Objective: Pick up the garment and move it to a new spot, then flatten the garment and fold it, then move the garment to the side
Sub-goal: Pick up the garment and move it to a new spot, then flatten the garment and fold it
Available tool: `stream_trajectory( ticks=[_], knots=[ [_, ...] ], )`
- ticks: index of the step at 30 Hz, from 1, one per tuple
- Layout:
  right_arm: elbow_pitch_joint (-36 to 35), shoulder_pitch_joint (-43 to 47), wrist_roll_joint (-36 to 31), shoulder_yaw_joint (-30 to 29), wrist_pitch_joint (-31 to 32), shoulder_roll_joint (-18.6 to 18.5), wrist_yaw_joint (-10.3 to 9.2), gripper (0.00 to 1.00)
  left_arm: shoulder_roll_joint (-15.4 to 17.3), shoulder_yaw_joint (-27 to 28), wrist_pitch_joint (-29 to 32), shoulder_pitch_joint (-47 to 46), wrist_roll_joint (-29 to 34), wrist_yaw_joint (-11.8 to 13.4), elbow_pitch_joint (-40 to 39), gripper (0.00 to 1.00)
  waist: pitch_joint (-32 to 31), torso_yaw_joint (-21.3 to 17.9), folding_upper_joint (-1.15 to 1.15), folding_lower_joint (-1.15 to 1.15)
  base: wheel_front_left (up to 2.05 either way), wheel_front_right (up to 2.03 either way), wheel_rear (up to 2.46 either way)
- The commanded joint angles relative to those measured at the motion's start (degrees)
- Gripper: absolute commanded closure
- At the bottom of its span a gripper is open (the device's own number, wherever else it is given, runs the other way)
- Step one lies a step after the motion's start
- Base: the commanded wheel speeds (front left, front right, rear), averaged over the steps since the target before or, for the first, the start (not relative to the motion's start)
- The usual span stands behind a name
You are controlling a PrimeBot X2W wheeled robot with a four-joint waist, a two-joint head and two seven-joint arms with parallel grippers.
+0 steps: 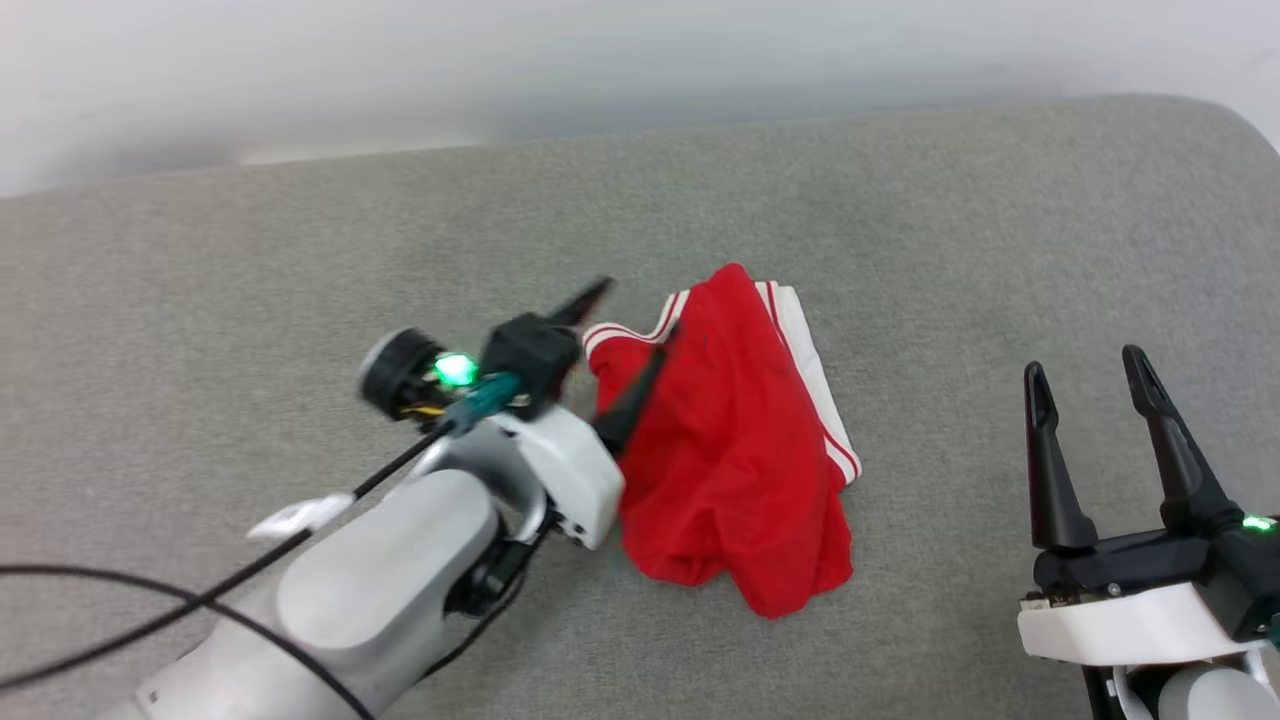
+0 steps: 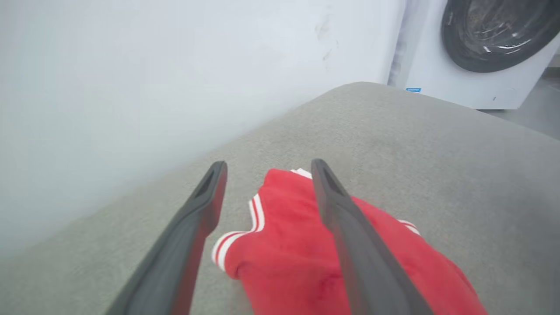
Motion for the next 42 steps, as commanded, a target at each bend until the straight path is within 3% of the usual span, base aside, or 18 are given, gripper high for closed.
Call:
stream_trajectory(
  ticks=[1, 5, 9, 16, 20, 30, 42],
  knots=[
    [0.1, 0.2, -0.5, -0.1, -0.1, 0.1, -0.04, 0.0, 0.3, 0.8, -1.0, 1.1, 0.3, 1.3, 0.0, 0.0, -1.1, 1.0, 0.0, 0.01, 0.0, 0.0, 0.0],
    [0.4, 1.1, -0.6, -0.3, -0.1, 0.1, -0.04, 0.0, 1.8, 5.5, -4.0, 4.9, 2.7, 8.9, -0.7, 0.0, -2.4, 2.3, 0.0, 0.01, 0.0, 0.0, 0.0],
    [0.5, 1.3, -0.7, -0.9, -0.1, 0.1, -0.04, 0.0, 2.6, 13.9, -4.4, 11.0, 7.2, 15.0, -6.4, 0.0, -3.3, 3.5, 0.0, 0.01, 0.0, 0.0, 0.0],
    [0.7, 2.2, -0.5, -1.9, -0.1, 0.1, -0.04, 0.0, 1.2, 27.3, -4.4, 25.8, 16.6, 20.2, -15.2, 0.0, -4.7, 4.6, 0.0, 0.01, 0.0, 0.0, 0.0],
    [1.2, 3.0, 0.7, -2.4, -0.1, 0.1, -0.04, 0.0, -1.1, 33.5, -4.4, 34.0, 20.5, 20.4, -17.8, 0.0, -5.8, 4.6, 0.0, 0.01, 0.0, 0.0, 0.0],
    [3.5, 6.4, 3.5, -1.9, -0.1, 0.1, -0.04, 0.0, -8.1, 41.0, -4.4, 46.9, 27.7, 14.3, -20.7, 0.0, -8.2, 4.6, 0.0, 0.01, 0.0, 0.0, 0.0],
    [4.9, 10.2, 5.6, -1.1, -0.1, 0.1, -0.04, 0.0, -14.9, 46.6, -4.4, 52.9, 32.9, 8.5, -18.8, 0.0, -10.3, 4.2, 0.0, 0.01, 0.0, 0.0, 0.0]
  ],
)
